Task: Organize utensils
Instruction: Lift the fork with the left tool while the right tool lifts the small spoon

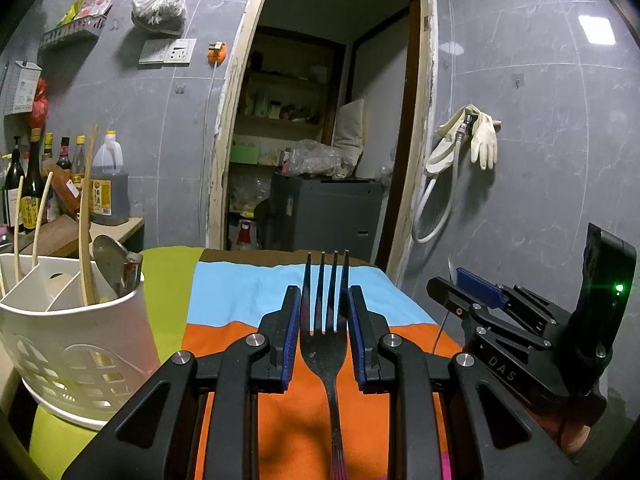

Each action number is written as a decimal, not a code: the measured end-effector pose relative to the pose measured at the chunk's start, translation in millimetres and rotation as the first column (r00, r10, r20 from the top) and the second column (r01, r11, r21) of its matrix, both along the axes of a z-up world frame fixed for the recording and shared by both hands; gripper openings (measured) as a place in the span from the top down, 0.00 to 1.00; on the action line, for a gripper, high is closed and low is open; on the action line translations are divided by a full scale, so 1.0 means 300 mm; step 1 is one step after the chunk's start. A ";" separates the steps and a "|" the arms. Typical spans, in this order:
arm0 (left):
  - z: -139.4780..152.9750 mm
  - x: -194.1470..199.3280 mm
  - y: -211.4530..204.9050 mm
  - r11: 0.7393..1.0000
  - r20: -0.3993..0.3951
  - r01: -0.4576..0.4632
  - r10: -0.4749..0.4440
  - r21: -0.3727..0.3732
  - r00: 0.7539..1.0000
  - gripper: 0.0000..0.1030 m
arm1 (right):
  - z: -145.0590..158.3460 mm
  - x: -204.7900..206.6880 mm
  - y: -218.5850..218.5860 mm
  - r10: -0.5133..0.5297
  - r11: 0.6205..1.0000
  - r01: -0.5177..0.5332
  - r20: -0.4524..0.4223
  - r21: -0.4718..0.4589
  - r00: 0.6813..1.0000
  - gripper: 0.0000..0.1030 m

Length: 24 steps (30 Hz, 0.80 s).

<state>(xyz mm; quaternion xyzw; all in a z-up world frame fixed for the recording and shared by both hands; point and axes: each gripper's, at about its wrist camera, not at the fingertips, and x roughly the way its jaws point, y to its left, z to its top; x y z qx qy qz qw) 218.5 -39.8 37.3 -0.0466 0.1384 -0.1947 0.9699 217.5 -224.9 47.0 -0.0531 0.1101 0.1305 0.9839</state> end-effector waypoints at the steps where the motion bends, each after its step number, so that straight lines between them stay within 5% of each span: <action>1: 0.000 0.000 -0.001 1.000 0.000 0.000 0.000 -0.001 1.000 0.81 | 0.001 0.001 0.000 0.000 1.000 0.000 0.000 0.000 1.000 0.70; 24: 0.015 -0.022 -0.006 1.000 0.028 0.000 0.000 -0.006 1.000 0.81 | -0.001 0.000 0.001 -0.001 1.000 0.001 0.001 0.001 1.000 0.70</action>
